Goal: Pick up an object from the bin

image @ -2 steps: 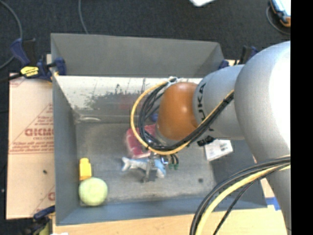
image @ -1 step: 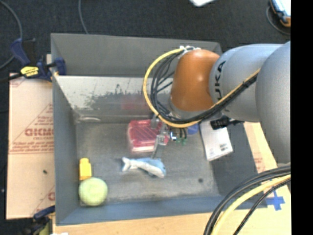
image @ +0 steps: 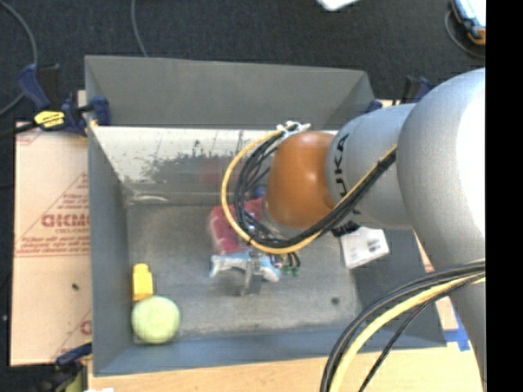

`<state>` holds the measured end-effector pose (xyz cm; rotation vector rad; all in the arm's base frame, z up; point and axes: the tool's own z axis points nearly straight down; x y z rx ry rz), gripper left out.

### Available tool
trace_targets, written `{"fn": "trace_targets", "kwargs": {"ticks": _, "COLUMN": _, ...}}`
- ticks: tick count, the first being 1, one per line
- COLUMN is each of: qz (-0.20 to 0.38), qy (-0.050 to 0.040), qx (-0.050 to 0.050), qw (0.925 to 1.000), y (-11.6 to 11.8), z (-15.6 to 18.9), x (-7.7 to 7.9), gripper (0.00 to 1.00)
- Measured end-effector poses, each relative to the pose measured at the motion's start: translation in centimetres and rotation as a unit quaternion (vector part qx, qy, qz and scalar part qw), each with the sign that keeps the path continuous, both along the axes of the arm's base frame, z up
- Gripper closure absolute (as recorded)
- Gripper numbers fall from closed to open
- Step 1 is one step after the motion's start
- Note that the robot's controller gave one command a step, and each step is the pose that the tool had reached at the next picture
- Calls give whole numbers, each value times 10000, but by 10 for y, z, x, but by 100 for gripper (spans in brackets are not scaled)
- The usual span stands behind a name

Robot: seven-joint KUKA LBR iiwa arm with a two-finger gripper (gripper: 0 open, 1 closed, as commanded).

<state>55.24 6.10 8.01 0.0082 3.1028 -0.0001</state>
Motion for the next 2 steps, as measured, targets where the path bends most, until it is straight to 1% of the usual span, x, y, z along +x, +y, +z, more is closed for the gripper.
{"fn": "trace_targets", "kwargs": {"ticks": 1, "qz": -29, "qy": 66, "qx": 1, "qw": 10000, "y": -12, "z": -5, "x": 38, "gripper": 0}}
{"fn": "trace_targets", "kwargs": {"ticks": 2, "qz": -1218, "qy": -101, "qx": 72, "qw": 9925, "y": -1, "z": -1, "x": 8, "gripper": 100}}
